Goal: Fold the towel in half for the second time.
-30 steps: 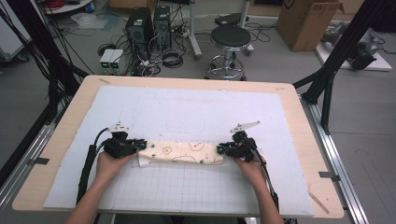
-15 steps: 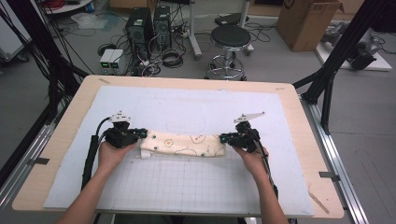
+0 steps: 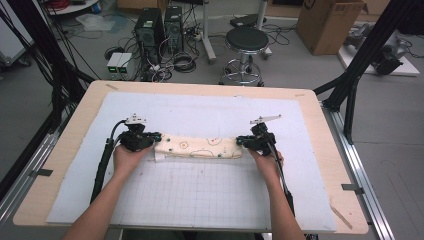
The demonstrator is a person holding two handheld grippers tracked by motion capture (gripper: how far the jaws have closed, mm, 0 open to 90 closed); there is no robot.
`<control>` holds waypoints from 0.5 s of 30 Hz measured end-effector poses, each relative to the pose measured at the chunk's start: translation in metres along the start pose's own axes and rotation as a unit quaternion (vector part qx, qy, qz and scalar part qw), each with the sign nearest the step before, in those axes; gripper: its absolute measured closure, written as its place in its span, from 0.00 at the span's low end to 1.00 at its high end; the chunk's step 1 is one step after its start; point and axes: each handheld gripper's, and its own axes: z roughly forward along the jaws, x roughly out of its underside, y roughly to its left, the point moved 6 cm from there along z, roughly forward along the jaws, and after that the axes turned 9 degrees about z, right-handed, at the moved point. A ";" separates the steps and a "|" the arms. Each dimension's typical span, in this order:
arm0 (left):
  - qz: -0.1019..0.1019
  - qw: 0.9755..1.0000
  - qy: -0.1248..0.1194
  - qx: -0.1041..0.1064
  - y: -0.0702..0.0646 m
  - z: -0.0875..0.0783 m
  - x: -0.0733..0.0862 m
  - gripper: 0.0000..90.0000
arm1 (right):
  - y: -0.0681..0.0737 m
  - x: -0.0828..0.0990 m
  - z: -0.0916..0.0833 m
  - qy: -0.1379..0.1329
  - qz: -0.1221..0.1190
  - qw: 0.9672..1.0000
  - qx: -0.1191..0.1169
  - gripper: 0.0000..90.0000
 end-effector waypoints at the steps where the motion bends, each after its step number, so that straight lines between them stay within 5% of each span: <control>1: -0.004 1.000 0.000 0.000 0.000 0.001 0.001 0.91 | -0.001 0.000 0.002 -0.001 0.005 1.000 0.002 0.90; 15: -0.013 1.000 0.006 0.004 0.002 0.000 0.003 0.85 | -0.006 0.001 0.004 -0.006 0.021 1.000 0.006 0.84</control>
